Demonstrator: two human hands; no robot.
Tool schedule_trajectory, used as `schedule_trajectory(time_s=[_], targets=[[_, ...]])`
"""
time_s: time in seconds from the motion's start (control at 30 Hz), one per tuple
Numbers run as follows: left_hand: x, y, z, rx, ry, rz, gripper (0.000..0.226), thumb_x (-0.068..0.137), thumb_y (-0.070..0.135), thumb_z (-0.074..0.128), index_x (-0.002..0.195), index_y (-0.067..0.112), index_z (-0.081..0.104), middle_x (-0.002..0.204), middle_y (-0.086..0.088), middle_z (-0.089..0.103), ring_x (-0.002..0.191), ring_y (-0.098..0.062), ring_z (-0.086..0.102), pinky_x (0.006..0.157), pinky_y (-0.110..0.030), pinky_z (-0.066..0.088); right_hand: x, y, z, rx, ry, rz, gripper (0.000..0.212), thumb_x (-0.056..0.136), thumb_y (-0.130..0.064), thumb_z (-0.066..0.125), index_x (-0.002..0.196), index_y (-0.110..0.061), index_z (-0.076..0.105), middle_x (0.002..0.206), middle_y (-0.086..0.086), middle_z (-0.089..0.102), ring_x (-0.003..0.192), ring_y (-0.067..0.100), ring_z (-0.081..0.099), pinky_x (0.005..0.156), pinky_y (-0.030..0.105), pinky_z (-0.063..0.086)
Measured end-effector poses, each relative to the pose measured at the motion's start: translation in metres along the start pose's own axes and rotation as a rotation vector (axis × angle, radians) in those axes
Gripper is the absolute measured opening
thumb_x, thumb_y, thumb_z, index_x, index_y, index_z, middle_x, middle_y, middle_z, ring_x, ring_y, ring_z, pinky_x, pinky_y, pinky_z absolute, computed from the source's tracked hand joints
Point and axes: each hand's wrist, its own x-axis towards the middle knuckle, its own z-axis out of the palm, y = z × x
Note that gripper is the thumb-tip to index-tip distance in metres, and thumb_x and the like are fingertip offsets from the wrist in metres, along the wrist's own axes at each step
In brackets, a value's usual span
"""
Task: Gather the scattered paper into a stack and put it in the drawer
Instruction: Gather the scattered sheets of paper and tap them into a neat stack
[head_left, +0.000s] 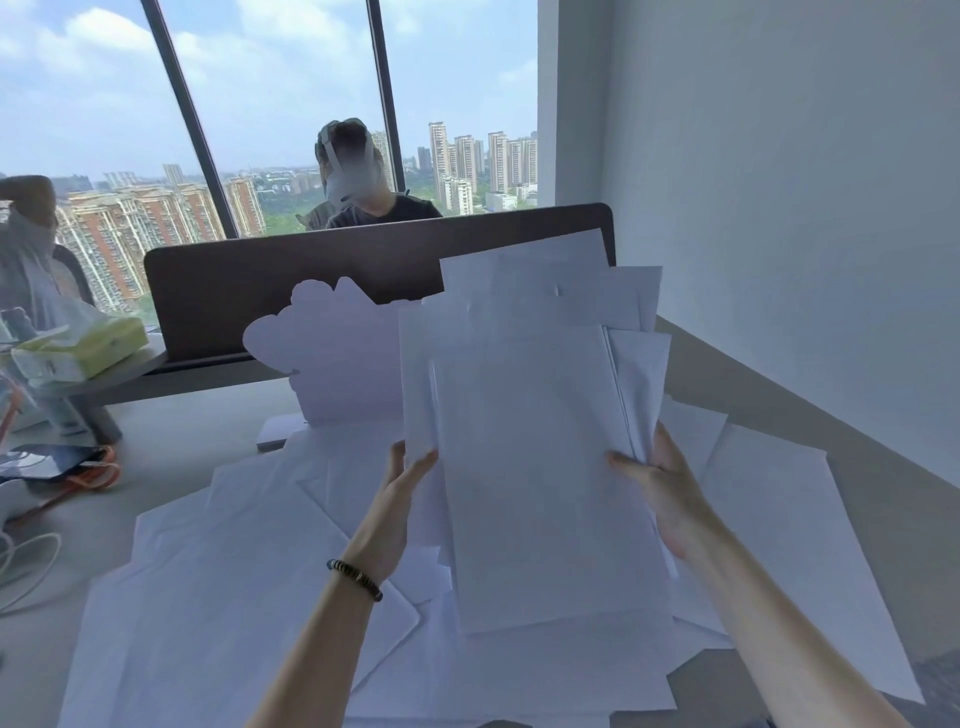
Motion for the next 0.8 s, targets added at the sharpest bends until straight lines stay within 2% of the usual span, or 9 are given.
schedule_trajectory(time_s=[0.1,0.2,0.27,0.33,0.4,0.47,0.53,0.63,0.8], targets=[[-0.002,-0.005,0.005,-0.017,-0.023,-0.071,0.087,0.085,0.059,0.060,0.156,0.037,0.014,0.150,0.032,0.021,0.150,-0.003,0.013,0.123,-0.038,0.006,0.001,0.004,0.002,-0.094,-0.020,0.023,0.058,0.090,-0.002,0.065,0.132,-0.039,0.055,0.129,-0.008,0.067,0.117,0.012,0.065,0.105,0.044,0.048],[-0.006,-0.006,0.011,-0.018,-0.044,-0.116,0.103,0.079,0.063,0.057,0.158,0.029,-0.001,0.161,0.019,0.012,0.151,-0.003,0.006,0.122,-0.035,0.002,0.003,0.009,0.002,-0.144,-0.042,0.053,0.062,0.090,-0.007,0.067,0.141,-0.036,0.048,0.133,-0.010,0.064,0.123,0.015,0.060,0.110,0.049,0.044],[-0.007,-0.006,0.010,-0.017,-0.022,-0.102,0.099,0.083,0.062,0.057,0.159,0.030,0.003,0.163,0.018,0.013,0.150,-0.002,0.009,0.122,-0.037,0.002,0.002,0.008,0.003,-0.152,-0.029,0.064,0.058,0.090,-0.006,0.066,0.137,-0.035,0.051,0.128,-0.008,0.067,0.117,0.014,0.063,0.104,0.045,0.049],[-0.007,-0.004,0.008,-0.068,0.006,-0.064,0.095,0.083,0.058,0.059,0.159,0.028,0.010,0.162,0.018,0.018,0.147,0.001,0.013,0.123,-0.037,0.003,0.002,0.007,0.003,-0.153,-0.018,0.071,0.051,0.091,0.000,0.063,0.127,-0.036,0.055,0.120,-0.009,0.069,0.108,0.009,0.066,0.092,0.033,0.053],[-0.007,-0.001,0.010,-0.103,0.027,-0.050,0.081,0.092,0.043,0.062,0.158,0.025,0.018,0.160,0.015,0.026,0.148,-0.002,0.017,0.122,-0.034,0.006,0.002,0.006,0.004,-0.163,-0.008,0.069,0.051,0.090,0.003,0.062,0.119,-0.039,0.057,0.116,-0.009,0.071,0.106,0.011,0.066,0.091,0.033,0.052],[-0.010,0.003,0.011,-0.072,0.037,-0.048,0.051,0.097,0.023,0.061,0.144,0.028,0.043,0.144,0.017,0.049,0.136,0.002,0.041,0.116,-0.028,0.019,0.001,0.007,0.004,-0.179,-0.006,0.063,0.053,0.089,0.003,0.062,0.121,-0.039,0.058,0.117,-0.009,0.071,0.109,0.013,0.066,0.096,0.036,0.051],[-0.008,0.004,0.013,0.012,0.045,-0.010,0.031,0.097,0.007,0.058,0.121,0.027,0.059,0.122,0.010,0.069,0.109,0.002,0.064,0.105,-0.022,0.041,0.000,0.007,0.003,-0.166,-0.004,0.052,0.054,0.090,0.002,0.062,0.125,-0.039,0.056,0.118,-0.012,0.070,0.111,0.011,0.065,0.096,0.034,0.049],[-0.005,0.005,0.010,0.071,0.102,0.004,0.032,0.095,0.000,0.059,0.122,0.015,0.063,0.116,-0.001,0.074,0.114,-0.016,0.066,0.082,-0.016,0.053,-0.002,0.006,0.001,-0.099,0.000,0.029,0.055,0.091,0.001,0.063,0.132,-0.035,0.055,0.121,-0.010,0.071,0.113,0.012,0.066,0.096,0.035,0.051],[-0.008,0.011,0.012,-0.015,0.083,-0.027,0.038,0.089,0.006,0.067,0.125,0.018,0.063,0.116,0.002,0.075,0.113,-0.016,0.067,0.092,-0.029,0.050,-0.007,-0.003,0.001,0.032,0.000,-0.010,0.054,0.090,0.005,0.061,0.124,-0.036,0.061,0.113,-0.005,0.076,0.101,0.014,0.073,0.081,0.033,0.056]])
